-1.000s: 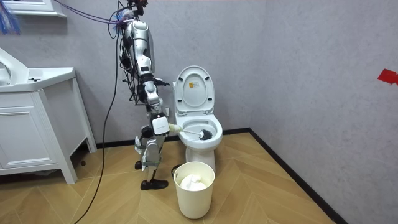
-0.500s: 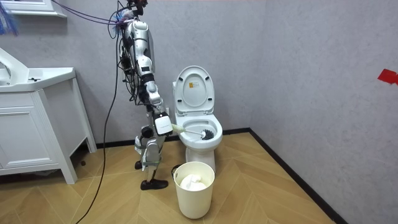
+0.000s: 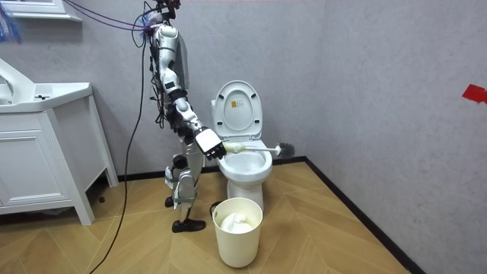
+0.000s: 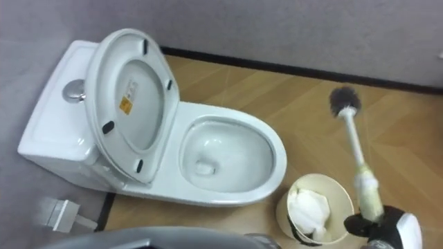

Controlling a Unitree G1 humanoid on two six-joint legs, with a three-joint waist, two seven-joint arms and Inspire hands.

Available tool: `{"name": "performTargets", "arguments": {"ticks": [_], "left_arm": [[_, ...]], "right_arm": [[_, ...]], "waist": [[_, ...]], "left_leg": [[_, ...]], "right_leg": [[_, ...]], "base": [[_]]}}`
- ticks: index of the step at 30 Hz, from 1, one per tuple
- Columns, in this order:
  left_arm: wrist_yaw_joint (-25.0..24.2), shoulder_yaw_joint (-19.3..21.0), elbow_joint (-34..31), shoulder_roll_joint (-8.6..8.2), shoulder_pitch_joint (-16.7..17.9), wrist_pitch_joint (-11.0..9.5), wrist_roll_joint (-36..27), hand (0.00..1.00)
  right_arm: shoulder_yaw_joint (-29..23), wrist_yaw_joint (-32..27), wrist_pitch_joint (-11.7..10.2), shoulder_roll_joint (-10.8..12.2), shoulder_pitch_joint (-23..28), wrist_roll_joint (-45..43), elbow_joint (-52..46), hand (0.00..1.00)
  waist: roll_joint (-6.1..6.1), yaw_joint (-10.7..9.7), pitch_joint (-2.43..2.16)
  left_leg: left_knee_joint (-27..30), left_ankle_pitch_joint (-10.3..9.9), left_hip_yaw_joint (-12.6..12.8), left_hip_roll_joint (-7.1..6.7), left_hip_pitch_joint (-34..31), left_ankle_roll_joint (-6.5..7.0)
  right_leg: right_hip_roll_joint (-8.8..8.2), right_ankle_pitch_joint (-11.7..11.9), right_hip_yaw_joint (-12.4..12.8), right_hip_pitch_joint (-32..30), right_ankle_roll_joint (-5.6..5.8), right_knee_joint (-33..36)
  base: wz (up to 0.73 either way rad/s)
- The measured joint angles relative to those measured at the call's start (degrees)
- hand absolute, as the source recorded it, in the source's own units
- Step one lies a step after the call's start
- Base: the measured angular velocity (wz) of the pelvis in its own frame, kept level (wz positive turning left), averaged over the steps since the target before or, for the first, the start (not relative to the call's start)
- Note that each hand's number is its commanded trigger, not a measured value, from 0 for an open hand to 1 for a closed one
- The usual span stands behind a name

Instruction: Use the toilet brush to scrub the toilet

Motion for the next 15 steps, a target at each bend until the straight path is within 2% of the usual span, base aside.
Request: {"name": "performTargets", "arguments": {"ticks": [3, 9, 12, 15], "left_arm": [[-1.28, -0.47, -0.08, -0.01, 0.08, 0.1, 0.09, 0.0], [-3.06, -0.48, -0.38, -0.04, 0.17, 1.49, 0.82, 0.0], [-3.06, -0.73, -0.39, -0.04, 0.1, 2.29, 0.91, 0.0], [-3.05, -1.32, -0.16, -0.1, -0.23, 3.04, 0.92, 0.0]], "right_arm": [[0.0, -3.15, -0.82, 1.1, 1.32, 0.0, -2.44, 1.0], [0.53, -3.51, -0.67, 1.89, 2.07, 1.27, -1.11, 1.0], [0.89, -3.44, -0.25, 2.24, 2.29, 3.75, -0.6, 1.0], [1.47, -3.41, -0.1, 2.29, 2.17, 6.37, 4.2, 1.0]], "waist": [[0.41, -0.59, 0.09], [1.77, -0.94, 0.14], [2.13, -1.1, 0.01], [2.35, -1.01, 0.01]], "left_leg": [[0.18, 0.0, 1.54, 0.05, 0.06, 0.0], [0.21, 0.0, 3.4, 0.04, 0.4, 0.0], [0.19, 0.0, 3.44, 0.04, 0.6, 0.0], [0.19, 0.0, 3.4, 0.08, 0.8, 0.0]], "right_leg": [[0.32, 0.14, 1.83, -0.56, -0.04, -0.02], [0.57, 0.25, 3.87, -1.24, -0.02, 0.04], [0.58, 0.25, 4.01, -1.13, -0.02, 0.03], [0.61, 0.25, 3.93, -0.8, -0.02, -0.03]], "base": [[-0.3], [-0.17], [-0.04], [0.0]]}}
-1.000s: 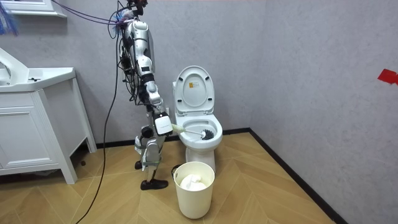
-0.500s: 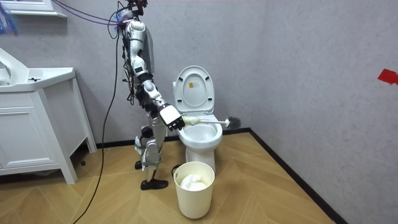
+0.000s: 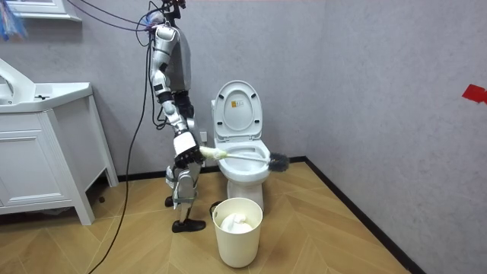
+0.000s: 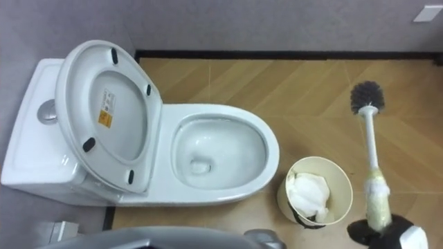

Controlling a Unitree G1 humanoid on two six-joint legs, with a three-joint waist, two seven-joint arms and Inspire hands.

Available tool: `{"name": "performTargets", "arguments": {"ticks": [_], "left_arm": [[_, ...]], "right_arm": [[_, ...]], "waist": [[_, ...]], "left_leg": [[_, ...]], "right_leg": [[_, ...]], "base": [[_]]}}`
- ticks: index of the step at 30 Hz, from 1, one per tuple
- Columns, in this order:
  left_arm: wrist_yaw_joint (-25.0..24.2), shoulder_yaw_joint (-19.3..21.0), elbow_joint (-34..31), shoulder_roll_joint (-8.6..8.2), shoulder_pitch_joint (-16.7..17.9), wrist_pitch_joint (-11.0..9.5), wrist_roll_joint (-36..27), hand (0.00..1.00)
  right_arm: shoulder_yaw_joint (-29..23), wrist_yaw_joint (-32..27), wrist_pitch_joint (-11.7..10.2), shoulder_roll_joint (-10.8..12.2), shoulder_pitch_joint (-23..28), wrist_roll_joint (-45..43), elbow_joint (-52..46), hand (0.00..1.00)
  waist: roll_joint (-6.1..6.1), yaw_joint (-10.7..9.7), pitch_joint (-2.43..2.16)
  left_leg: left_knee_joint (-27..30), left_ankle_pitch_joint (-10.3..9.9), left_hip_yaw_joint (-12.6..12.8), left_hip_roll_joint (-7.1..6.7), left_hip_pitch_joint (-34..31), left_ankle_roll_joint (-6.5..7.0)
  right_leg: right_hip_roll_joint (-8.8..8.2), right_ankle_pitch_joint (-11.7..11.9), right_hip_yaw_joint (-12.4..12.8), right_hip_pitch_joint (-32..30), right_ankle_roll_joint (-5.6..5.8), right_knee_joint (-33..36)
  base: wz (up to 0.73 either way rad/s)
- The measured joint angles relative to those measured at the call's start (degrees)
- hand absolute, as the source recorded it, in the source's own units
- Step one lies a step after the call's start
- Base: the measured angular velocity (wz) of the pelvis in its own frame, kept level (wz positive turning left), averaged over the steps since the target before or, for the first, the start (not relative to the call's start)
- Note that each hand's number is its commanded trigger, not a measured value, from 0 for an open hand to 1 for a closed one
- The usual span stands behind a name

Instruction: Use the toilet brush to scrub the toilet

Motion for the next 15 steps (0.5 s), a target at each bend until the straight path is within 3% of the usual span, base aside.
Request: {"name": "performTargets", "arguments": {"ticks": [12, 13, 15], "left_arm": [[-2.26, -2.38, -0.06, -0.18, -1.0, 1.64, -0.4, 0.0], [-2.29, -2.51, -0.05, -0.19, -1.15, 1.78, -0.4, 0.0], [-2.32, -2.55, -0.16, -0.18, -1.86, 2.39, -0.35, 0.0]], "right_arm": [[4.19, 2.58, 3.78, 0.11, -1.7, -2.07, 4.78, 1.0], [4.45, 2.92, 4.08, 0.11, -2.0, -2.09, 4.77, 0.62], [5.66, 3.77, 4.74, 0.11, -3.34, -2.13, 4.78, 0.0]], "waist": [[-0.32, 0.22, 0.22], [-0.29, 0.24, 0.24], [-0.23, 0.33, 0.28]], "left_leg": [[-0.31, -0.03, 0.01, 0.02, 0.4, -0.04], [-0.38, -0.05, 0.01, 0.03, 0.4, -0.06], [-0.85, -0.11, -0.01, 0.12, 0.47, -0.13]], "right_leg": [[0.04, 0.16, -0.12, 0.36, 0.16, -0.03], [0.07, 0.22, -0.12, 0.36, 0.18, -0.05], [0.23, 0.42, -0.17, 0.32, 0.18, -0.09]], "base": [[0.01], [0.0], [0.0]]}}
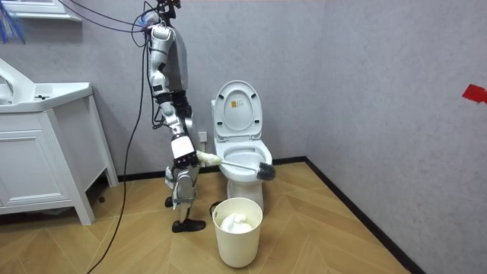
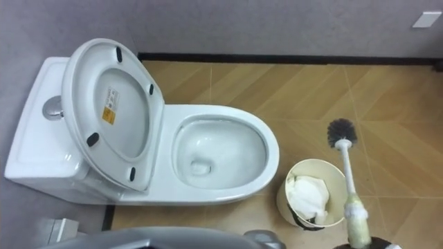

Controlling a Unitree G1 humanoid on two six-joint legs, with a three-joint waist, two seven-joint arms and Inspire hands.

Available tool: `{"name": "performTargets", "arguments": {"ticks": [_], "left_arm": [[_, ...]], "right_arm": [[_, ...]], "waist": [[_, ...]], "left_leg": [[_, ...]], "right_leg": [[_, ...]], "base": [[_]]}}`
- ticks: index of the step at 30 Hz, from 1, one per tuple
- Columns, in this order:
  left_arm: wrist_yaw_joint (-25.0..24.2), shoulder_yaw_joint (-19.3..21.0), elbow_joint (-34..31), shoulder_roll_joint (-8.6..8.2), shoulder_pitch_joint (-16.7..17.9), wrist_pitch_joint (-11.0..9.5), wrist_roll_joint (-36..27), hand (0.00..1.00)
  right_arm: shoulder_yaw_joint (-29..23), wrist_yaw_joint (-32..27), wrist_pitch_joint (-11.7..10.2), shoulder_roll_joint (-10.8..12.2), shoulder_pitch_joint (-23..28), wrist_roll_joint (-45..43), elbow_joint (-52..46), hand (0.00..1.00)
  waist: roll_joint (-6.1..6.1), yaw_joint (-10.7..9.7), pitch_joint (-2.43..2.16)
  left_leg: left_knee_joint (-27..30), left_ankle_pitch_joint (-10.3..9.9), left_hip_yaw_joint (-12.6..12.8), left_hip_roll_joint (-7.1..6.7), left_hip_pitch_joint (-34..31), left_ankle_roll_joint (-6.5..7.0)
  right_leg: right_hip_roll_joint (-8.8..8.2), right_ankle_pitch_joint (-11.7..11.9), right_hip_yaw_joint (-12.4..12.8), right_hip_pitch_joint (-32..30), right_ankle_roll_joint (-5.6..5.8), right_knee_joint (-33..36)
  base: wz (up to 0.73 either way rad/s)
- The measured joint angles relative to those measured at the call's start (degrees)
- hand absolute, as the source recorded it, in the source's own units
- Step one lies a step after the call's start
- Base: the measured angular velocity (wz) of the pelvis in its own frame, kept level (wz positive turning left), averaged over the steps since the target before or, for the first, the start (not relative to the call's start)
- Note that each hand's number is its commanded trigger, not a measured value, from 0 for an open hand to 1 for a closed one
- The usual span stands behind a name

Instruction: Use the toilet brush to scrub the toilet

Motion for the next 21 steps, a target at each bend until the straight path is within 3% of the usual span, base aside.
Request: {"name": "performTargets", "arguments": {"ticks": [10, 18, 21], "left_arm": [[0.05, 0.04, -1.05, -0.46, 0.4, 0.13, 0.13, 0.0], [0.08, 2.29, -0.87, -1.82, 0.49, 0.15, 0.3, 0.0], [0.07, 3.32, -0.84, -1.97, 0.67, 0.23, 0.12, 0.0]], "right_arm": [[0.99, 2.26, 0.19, 0.0, -1.4, -1.06, 1.35, 0.0], [-0.41, 5.38, 0.87, 0.12, -2.94, 5.55, 5.54, 0.0], [-0.92, 6.75, 0.92, 0.15, -2.74, 13.09, 5.65, 0.0]], "waist": [[0.05, 1.43, 0.06], [-0.1, 1.55, 0.1], [-0.19, 1.4, 0.05]], "left_leg": [[-0.06, -0.15, -0.16, 0.61, 0.07, -0.3], [0.1, -0.15, -0.69, 0.6, 0.89, -0.29], [0.13, -0.15, -0.83, 0.57, 0.92, -0.29]], "right_leg": [[0.61, 0.38, -0.21, 0.52, -0.39, -0.96], [0.61, 0.41, -0.4, 2.06, -0.42, -2.06], [0.59, 0.41, -0.31, 2.12, -0.41, -2.05]], "base": [[0.0], [0.01], [0.0]]}}
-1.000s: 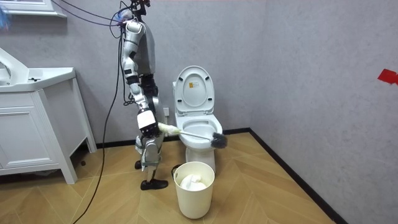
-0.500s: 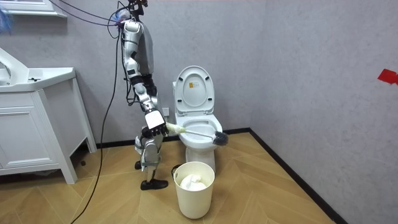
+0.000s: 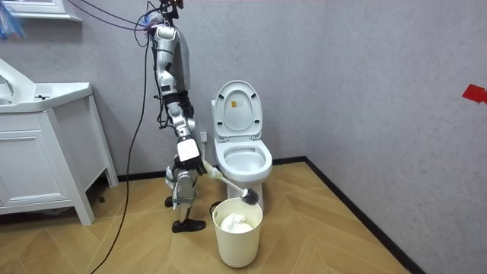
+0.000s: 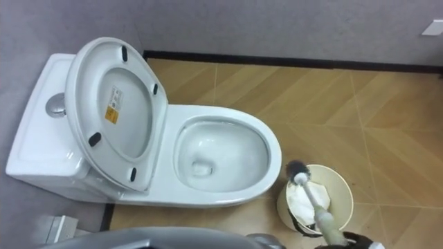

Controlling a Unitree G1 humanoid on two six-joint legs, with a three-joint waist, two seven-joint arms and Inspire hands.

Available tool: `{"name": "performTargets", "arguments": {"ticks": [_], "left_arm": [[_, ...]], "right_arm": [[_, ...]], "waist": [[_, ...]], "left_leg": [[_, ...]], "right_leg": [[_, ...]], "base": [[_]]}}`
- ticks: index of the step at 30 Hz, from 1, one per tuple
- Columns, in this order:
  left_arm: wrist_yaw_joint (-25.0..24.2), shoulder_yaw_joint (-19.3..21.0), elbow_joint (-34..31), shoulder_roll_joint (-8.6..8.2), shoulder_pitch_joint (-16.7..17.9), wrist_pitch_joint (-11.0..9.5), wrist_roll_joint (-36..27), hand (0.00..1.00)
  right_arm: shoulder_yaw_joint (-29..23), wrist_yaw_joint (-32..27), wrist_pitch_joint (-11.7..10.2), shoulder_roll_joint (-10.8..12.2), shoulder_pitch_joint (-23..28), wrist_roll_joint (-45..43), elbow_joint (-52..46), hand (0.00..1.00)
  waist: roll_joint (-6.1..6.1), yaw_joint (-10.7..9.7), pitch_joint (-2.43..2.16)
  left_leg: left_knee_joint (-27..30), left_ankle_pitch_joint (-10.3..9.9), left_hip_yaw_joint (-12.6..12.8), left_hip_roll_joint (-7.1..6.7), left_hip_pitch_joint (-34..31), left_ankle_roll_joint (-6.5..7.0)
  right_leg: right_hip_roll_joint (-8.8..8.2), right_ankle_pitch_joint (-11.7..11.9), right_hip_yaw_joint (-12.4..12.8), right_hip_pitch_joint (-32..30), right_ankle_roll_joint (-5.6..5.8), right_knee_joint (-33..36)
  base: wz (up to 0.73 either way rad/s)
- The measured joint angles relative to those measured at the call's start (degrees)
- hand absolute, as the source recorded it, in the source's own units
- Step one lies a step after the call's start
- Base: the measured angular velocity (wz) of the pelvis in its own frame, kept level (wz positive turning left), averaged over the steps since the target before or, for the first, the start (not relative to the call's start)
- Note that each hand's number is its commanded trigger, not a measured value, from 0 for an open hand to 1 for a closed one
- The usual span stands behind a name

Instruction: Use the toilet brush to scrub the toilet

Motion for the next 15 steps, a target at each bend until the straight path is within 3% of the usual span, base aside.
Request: {"name": "performTargets", "arguments": {"ticks": [9, 15], "left_arm": [[0.0, 1.44, -0.08, -0.36, 1.49, 1.03, -0.69, 0.0], [-0.57, 2.56, -0.03, -0.37, 1.71, 1.05, -0.68, 0.0]], "right_arm": [[-6.68, 3.77, 0.61, 1.49, 0.74, 20.0, 1.13, 0.0], [-8.36, 5.48, 1.17, 1.57, 1.15, 24.73, 1.18, 0.0]], "waist": [[-0.26, -1.78, -0.01], [-0.31, -2.09, -0.09]], "left_leg": [[0.17, -0.2, -1.06, 0.14, -0.35, -0.24], [0.41, -0.2, -1.01, 0.18, -0.5, -0.24]], "right_leg": [[-0.07, -0.22, -1.27, 0.15, -0.05, 0.27], [-0.06, -0.22, -1.25, 0.01, -0.06, 0.67]], "base": [[0.07], [0.0]]}}
